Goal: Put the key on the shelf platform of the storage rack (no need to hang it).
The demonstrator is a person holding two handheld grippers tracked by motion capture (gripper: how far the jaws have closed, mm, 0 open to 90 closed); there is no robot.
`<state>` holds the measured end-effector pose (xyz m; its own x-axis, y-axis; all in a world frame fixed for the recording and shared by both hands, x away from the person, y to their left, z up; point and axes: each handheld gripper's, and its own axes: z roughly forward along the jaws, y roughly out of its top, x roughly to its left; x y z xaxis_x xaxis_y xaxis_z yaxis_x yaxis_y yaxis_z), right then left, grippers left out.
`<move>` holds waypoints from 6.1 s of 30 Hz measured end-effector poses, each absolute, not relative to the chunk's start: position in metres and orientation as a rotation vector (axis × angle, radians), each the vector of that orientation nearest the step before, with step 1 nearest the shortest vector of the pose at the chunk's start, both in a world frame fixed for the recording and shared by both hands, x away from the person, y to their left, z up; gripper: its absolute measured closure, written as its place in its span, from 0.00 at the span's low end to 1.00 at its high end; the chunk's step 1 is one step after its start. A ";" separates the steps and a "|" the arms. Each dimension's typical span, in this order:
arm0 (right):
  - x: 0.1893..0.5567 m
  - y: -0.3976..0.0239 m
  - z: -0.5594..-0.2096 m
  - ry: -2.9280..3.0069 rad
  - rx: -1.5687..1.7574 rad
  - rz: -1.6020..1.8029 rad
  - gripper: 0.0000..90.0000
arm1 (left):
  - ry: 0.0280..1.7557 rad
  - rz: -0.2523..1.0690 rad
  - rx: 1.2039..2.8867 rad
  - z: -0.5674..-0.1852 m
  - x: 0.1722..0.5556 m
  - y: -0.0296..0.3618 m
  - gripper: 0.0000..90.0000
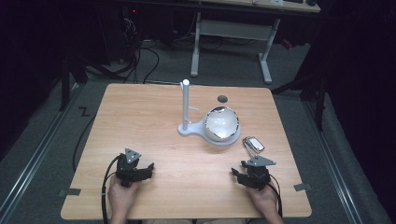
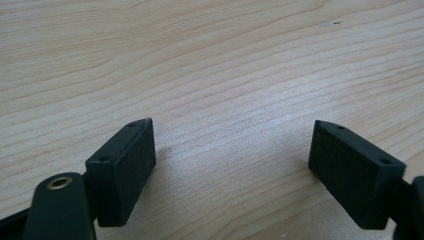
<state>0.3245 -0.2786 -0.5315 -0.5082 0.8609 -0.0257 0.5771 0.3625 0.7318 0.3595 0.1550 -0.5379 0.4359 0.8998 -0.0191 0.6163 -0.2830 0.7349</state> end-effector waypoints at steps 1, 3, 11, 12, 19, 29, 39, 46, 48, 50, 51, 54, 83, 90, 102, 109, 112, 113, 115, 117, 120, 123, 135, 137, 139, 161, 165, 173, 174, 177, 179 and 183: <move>0.325 -0.279 -0.532 2.223 1.253 0.949 0.51 | 1.272 0.534 2.010 -0.538 0.359 0.155 0.21; 0.324 -0.279 -0.532 2.223 1.253 0.948 0.51 | 1.272 0.534 2.011 -0.538 0.359 0.155 0.21; 0.325 -0.278 -0.532 2.224 1.254 0.949 0.50 | 1.272 0.535 2.010 -0.538 0.360 0.155 0.21; 0.325 -0.278 -0.532 2.226 1.254 0.950 0.49 | 1.272 0.534 2.010 -0.538 0.359 0.155 0.21; 0.324 -0.277 -0.532 2.227 1.260 0.951 0.48 | 1.273 0.534 2.010 -0.538 0.359 0.155 0.21; 0.324 -0.277 -0.531 2.217 1.272 0.945 0.48 | 1.273 0.535 2.010 -0.538 0.359 0.155 0.21; 0.323 -0.275 -0.531 2.207 1.264 0.928 0.53 | 1.273 0.534 2.010 -0.538 0.359 0.155 0.21; 0.321 -0.277 -0.528 2.202 1.279 0.931 0.54 | 1.274 0.534 2.010 -0.538 0.359 0.155 0.21; 0.321 -0.279 -0.527 2.203 1.276 0.940 0.55 | 1.273 0.535 2.011 -0.538 0.359 0.155 0.21; 0.320 -0.280 -0.526 2.198 1.286 0.946 0.55 | 1.273 0.535 2.011 -0.538 0.359 0.155 0.21; 0.320 -0.281 -0.526 2.198 1.286 0.948 0.55 | 1.273 0.535 2.010 -0.538 0.359 0.155 0.21; 0.318 -0.281 -0.525 2.199 1.289 0.947 0.55 | 1.273 0.535 2.011 -0.538 0.359 0.155 0.21; 0.307 -0.310 -0.511 2.088 1.361 1.006 0.55 | 1.274 0.535 2.010 -0.538 0.359 0.155 0.21; 0.307 -0.320 -0.508 2.057 1.391 0.990 0.55 | 1.273 0.534 2.010 -0.538 0.359 0.155 0.21; 0.320 -0.335 -0.505 2.011 1.435 0.959 0.55 | 1.274 0.534 2.009 -0.538 0.359 0.155 0.21; 0.331 -0.340 -0.506 2.005 1.462 0.961 0.58 | 1.274 0.535 2.009 -0.538 0.359 0.155 0.21; 0.335 -0.341 -0.508 2.004 1.489 0.962 0.59 | 1.273 0.534 2.009 -0.538 0.359 0.155 0.21; 0.336 -0.341 -0.510 2.007 1.504 0.963 0.59 | 1.273 0.534 2.009 -0.538 0.359 0.155 0.21; 0.338 -0.341 -0.511 2.010 1.512 0.964 0.59 | 1.273 0.534 2.010 -0.538 0.359 0.155 0.21; 0.340 -0.340 -0.512 2.015 1.512 0.959 0.60 | 1.273 0.534 2.010 -0.538 0.359 0.155 0.21; 0.343 -0.339 -0.515 2.017 1.510 0.951 0.60 | 1.274 0.535 2.010 -0.538 0.359 0.155 0.21; 0.345 -0.339 -0.517 2.017 1.518 0.951 0.61 | 1.273 0.534 2.010 -0.538 0.359 0.155 0.21; 0.353 -0.337 -0.524 2.027 1.534 0.935 0.63 | 1.273 0.536 2.010 -0.538 0.359 0.155 0.21; 0.354 -0.337 -0.525 2.026 1.534 0.934 0.63 | 1.273 0.534 2.011 -0.538 0.359 0.155 0.21; 0.356 -0.337 -0.526 2.027 1.535 0.937 0.64 | 1.273 0.534 2.011 -0.538 0.359 0.155 0.21; 0.373 -0.324 -0.525 2.071 1.473 0.815 0.82 | 1.273 0.536 2.010 -0.538 0.359 0.155 0.21; 0.373 -0.322 -0.524 2.086 1.450 0.801 0.88 | 1.273 0.536 2.010 -0.538 0.359 0.155 0.21; 0.368 -0.318 -0.518 2.078 1.383 0.815 0.95 | 1.273 0.535 2.012 -0.538 0.359 0.155 0.21; 0.366 -0.318 -0.516 2.075 1.374 0.819 0.95 | 1.273 0.534 2.012 -0.538 0.359 0.155 0.21; 0.363 -0.320 -0.509 2.067 1.356 0.836 0.96 | 1.273 0.534 2.012 -0.538 0.359 0.155 0.21; 0.361 -0.323 -0.505 2.062 1.358 0.851 0.96 | 1.273 0.535 2.012 -0.538 0.359 0.155 0.21; 0.357 -0.328 -0.499 2.067 1.353 0.877 0.96 | 1.274 0.535 2.011 -0.538 0.359 0.155 0.21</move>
<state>0.3574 -0.3283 -0.4990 -0.3704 0.9263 -0.0692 0.5936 0.2933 0.7494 0.3595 0.1550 -0.5377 0.4348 0.9003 -0.0183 0.6174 -0.2833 0.7338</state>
